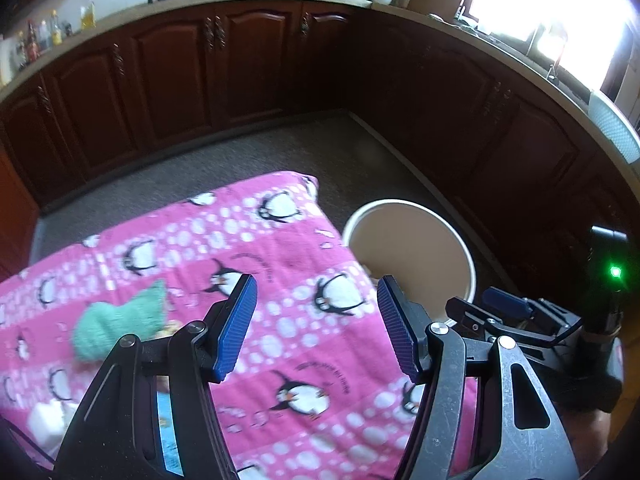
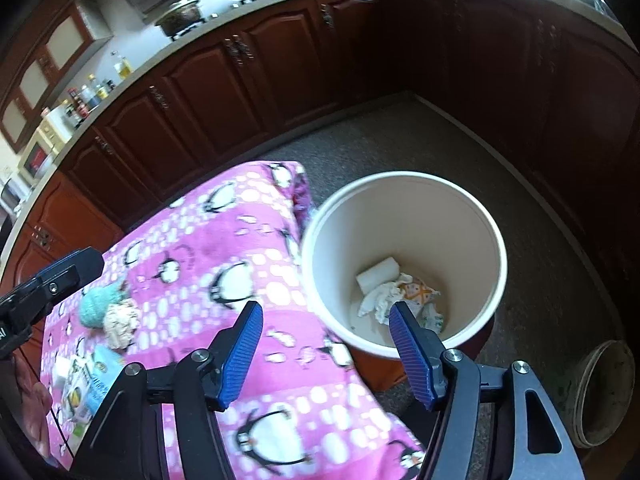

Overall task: Collect trash
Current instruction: 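Move both open tools back over the remaining trash on the table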

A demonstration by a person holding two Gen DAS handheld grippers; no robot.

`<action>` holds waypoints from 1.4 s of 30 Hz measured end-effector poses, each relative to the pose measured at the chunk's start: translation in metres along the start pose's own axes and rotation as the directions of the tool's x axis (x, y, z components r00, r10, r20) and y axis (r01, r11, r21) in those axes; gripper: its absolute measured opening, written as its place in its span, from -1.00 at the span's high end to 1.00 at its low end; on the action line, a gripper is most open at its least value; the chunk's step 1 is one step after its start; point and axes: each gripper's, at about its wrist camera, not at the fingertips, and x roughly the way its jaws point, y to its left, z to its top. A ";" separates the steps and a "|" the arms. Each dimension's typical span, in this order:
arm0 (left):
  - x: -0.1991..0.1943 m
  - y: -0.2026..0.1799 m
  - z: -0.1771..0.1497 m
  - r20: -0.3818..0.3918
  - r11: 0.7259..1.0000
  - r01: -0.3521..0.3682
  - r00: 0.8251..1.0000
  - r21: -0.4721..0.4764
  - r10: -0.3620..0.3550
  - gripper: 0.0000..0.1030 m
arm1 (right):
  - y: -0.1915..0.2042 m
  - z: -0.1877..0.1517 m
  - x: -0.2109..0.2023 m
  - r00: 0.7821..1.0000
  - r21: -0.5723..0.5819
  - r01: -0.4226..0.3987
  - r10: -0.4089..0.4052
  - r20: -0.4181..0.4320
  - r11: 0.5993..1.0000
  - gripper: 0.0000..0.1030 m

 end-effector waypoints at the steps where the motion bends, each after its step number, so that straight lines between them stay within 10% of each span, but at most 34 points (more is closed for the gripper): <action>1: -0.005 0.003 -0.002 0.007 1.000 -0.006 1.000 0.000 0.006 -0.19 | 0.005 0.000 -0.002 1.000 -0.008 -0.004 0.004 0.002 1.000 -0.23; 30: -0.127 0.159 -0.077 0.087 0.959 -0.205 0.970 -0.197 0.225 -0.19 | 0.201 -0.034 -0.027 0.982 -0.292 -0.180 0.191 0.008 0.939 -0.37; 42: -0.143 0.216 -0.103 0.066 0.948 -0.118 0.987 -0.295 0.143 -0.19 | 0.231 -0.048 -0.027 0.978 -0.350 -0.204 0.210 -0.021 0.914 -0.40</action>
